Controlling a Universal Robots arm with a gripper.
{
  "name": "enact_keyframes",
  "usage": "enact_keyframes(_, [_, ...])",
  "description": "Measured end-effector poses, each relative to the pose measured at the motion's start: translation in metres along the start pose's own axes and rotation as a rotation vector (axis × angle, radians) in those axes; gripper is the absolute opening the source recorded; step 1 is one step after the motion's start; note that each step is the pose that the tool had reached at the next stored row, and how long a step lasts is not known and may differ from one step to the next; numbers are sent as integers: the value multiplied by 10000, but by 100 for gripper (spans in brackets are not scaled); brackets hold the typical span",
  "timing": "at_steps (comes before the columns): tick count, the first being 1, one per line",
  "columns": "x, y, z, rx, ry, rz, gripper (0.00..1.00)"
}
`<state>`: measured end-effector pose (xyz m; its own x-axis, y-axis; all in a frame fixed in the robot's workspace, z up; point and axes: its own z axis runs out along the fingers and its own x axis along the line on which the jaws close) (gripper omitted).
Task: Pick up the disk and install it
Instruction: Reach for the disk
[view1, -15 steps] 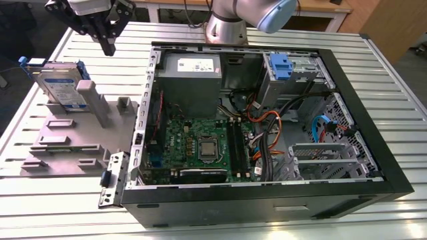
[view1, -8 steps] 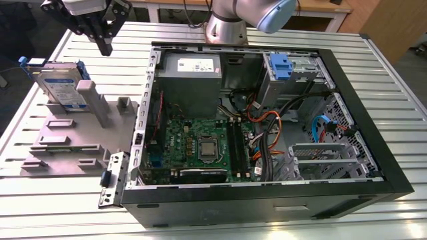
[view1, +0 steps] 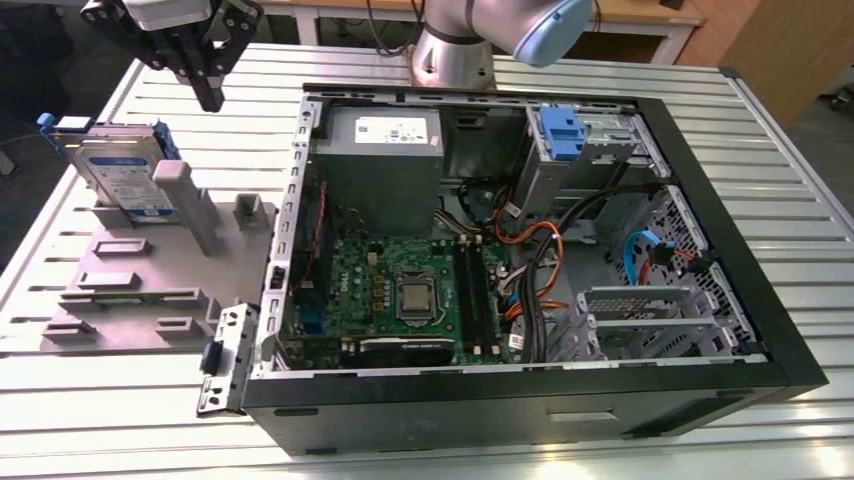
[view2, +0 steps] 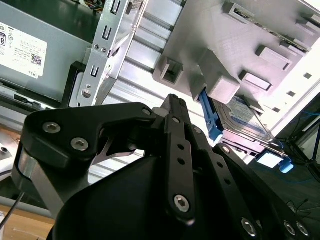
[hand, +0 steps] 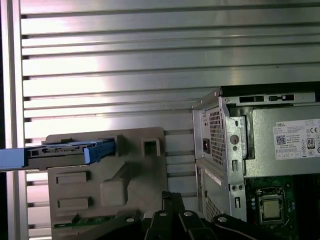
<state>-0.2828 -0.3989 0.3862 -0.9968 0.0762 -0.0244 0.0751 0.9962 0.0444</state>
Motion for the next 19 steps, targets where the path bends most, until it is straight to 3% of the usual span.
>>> enact_keyframes(10, [32,-3,8,0,0,0,11])
enact_keyframes(19, [144,-12,18,1,0,1,11])
